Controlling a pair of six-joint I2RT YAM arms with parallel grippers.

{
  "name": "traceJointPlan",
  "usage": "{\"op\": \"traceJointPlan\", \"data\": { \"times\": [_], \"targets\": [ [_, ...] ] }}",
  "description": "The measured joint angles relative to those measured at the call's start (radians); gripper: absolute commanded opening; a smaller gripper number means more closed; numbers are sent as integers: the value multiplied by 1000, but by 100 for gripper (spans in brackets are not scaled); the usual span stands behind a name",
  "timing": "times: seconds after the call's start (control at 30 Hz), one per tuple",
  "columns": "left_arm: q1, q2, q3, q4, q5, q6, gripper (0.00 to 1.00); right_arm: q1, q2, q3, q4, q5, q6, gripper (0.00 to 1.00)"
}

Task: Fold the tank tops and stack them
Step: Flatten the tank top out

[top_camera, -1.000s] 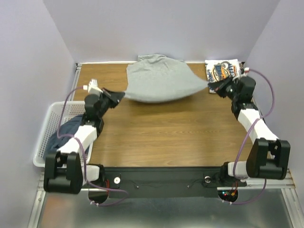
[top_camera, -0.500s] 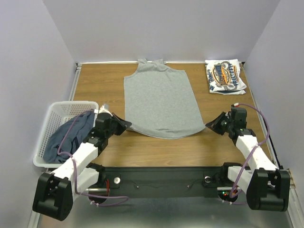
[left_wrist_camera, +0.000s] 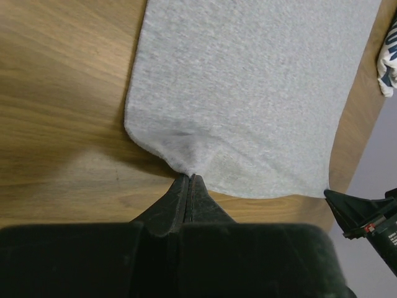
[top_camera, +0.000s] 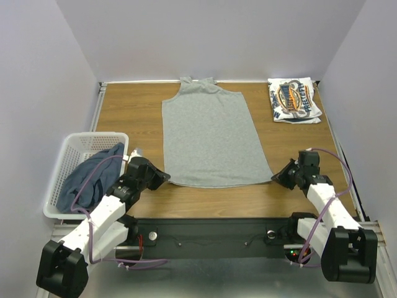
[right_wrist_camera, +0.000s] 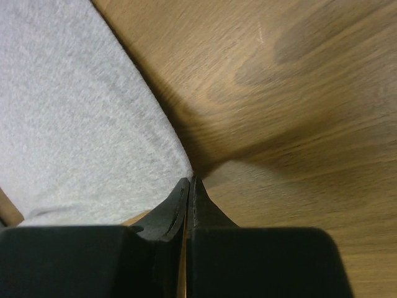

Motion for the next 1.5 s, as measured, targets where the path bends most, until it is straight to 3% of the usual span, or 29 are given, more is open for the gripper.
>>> {"op": "traceJointPlan", "data": {
  "times": [0.7, 0.77, 0.8, 0.83, 0.87, 0.9, 0.97, 1.0, 1.03, 1.13, 1.3, 1.5],
  "targets": [
    [-30, 39, -30, -86, 67, 35, 0, -1, 116, 64, -89, 92, 43, 3],
    [-34, 49, -30, -86, 85, 35, 7, -1, 115, 79, -99, 100, 43, 6],
    [-34, 55, -30, -86, 98, 37, 16, -1, 115, 87, -102, 105, 43, 11],
    [-34, 57, -30, -86, 104, 36, 16, -1, 115, 92, -103, 107, 43, 16],
    [-34, 61, -30, -88, 112, 40, 24, -1, 116, 96, -104, 109, 43, 22],
    [-34, 65, -30, -93, 123, 43, 30, -1, 116, 100, -105, 110, 42, 36],
    [-34, 69, -30, -107, 134, 50, 43, -1, 121, 101, -107, 111, 43, 51],
    [-34, 69, -28, -121, 139, 52, 52, -1, 125, 101, -109, 110, 37, 67],
    [-34, 69, -24, -140, 143, 58, 57, -1, 128, 101, -111, 110, 39, 75],
    [-34, 68, 1, -195, 144, 69, 63, -1, 129, 101, -119, 110, 34, 100],
    [-34, 44, 76, -273, 143, 87, 71, -1, 117, 109, -122, 105, 24, 100],
    [-34, 11, 191, -348, 113, 124, 71, 19, 106, 196, -164, 104, -3, 100]
  ]
}}
